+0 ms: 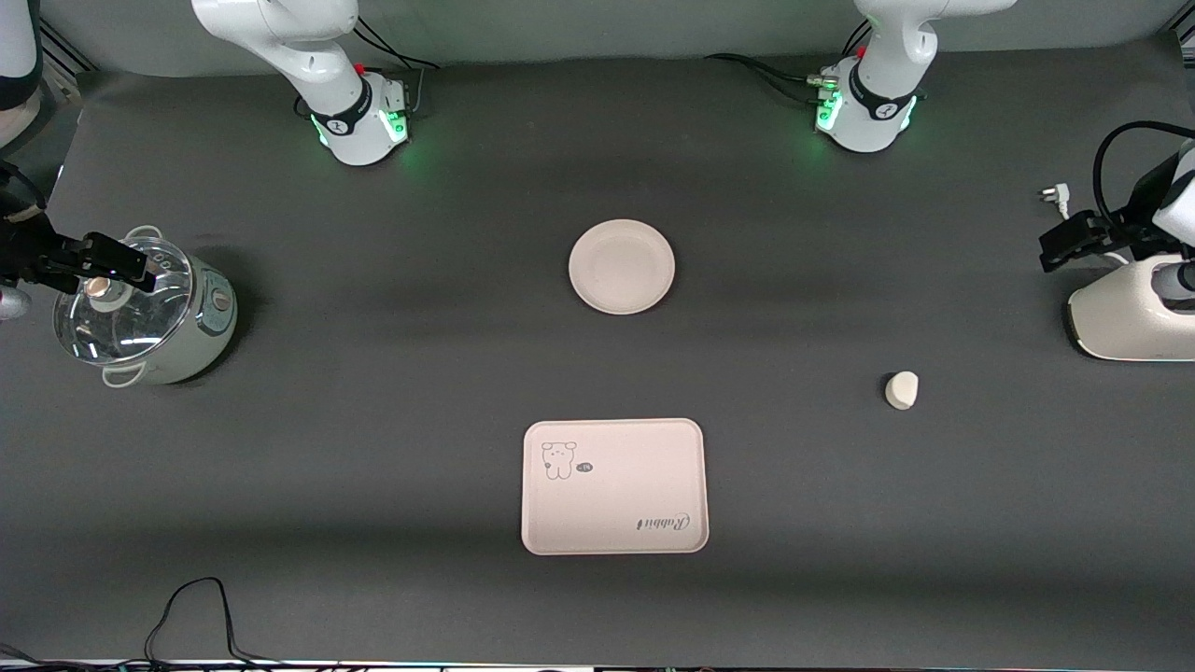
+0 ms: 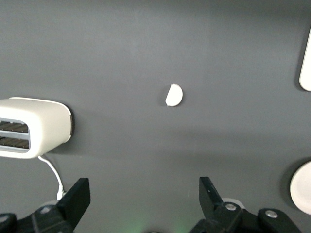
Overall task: Place bun in plate and plate on tray
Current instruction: 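Move the left gripper down toward the white bun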
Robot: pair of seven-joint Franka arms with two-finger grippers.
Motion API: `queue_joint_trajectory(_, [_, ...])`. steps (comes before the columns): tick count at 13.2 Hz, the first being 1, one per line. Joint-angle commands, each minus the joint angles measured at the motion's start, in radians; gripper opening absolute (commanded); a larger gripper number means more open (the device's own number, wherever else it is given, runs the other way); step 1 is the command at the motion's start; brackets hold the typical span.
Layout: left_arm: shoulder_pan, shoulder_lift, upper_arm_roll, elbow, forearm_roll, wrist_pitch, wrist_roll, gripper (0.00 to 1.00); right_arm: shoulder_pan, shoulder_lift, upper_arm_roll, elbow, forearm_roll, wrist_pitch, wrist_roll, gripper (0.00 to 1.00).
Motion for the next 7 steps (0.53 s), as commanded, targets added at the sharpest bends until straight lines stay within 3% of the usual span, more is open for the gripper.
queue_joint_trajectory(1, [-0.044, 0.002, 0.028, 0.028, -0.007, -0.037, -0.023, 1.00, 0.008, -0.018, -0.009, -0.009, -0.011, -0.008, -0.022, 1.00])
queue_joint_trajectory(7, [-0.048, 0.005, 0.026, 0.029, -0.018, -0.059, -0.022, 1.00, 0.008, -0.018, -0.009, -0.011, -0.011, -0.009, -0.033, 1.00])
